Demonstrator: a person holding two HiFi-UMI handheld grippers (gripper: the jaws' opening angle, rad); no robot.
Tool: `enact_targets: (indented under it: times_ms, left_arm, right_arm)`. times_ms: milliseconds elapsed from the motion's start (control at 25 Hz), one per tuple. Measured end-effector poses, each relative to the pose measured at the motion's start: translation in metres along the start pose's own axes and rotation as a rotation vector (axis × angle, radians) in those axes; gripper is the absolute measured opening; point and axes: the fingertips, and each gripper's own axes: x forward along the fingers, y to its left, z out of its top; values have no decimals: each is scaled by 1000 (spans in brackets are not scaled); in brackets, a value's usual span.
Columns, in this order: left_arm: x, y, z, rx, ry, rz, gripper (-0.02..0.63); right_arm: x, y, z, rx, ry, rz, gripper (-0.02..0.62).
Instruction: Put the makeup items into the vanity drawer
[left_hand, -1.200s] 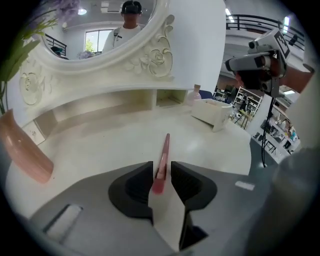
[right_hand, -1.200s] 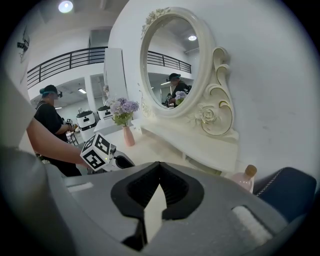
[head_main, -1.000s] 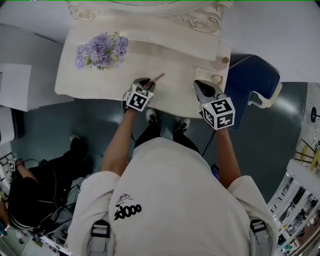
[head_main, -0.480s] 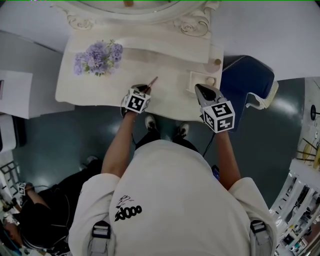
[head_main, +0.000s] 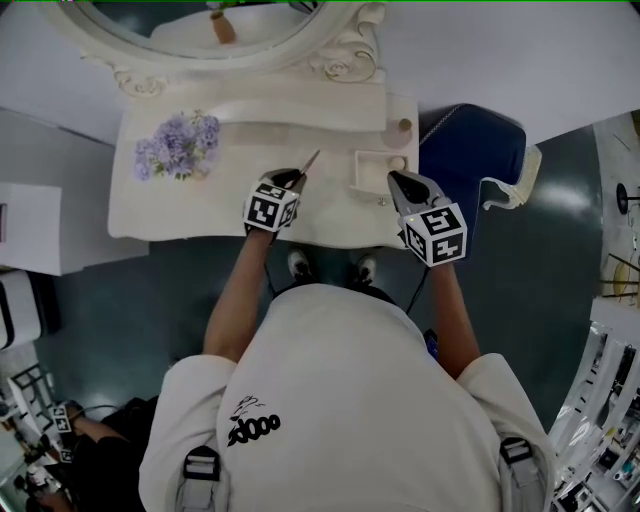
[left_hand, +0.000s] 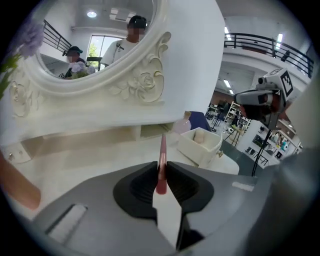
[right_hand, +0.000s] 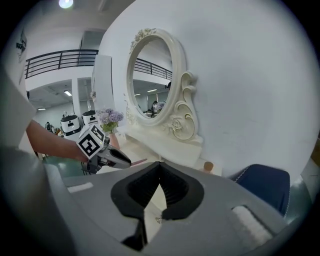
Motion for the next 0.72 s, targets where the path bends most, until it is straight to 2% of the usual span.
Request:
enact_targets:
  times_ms: [160, 360, 560, 720]
  left_arm:
    - [16, -43, 41, 82, -30, -139, 77]
    - [41, -106, 66, 248, 13, -306, 78]
    - [68, -140, 62, 389, 126, -396, 78]
    - [91, -146, 46, 483, 279, -423, 78]
  right_arm:
    - [-16, -14, -6, 26, -12, -47, 5]
    - [-42, -31, -25, 79, -11, -129, 3]
    - [-64, -43, -42, 130, -5, -197, 3]
    - [-81, -52, -59, 167, 10, -248, 3]
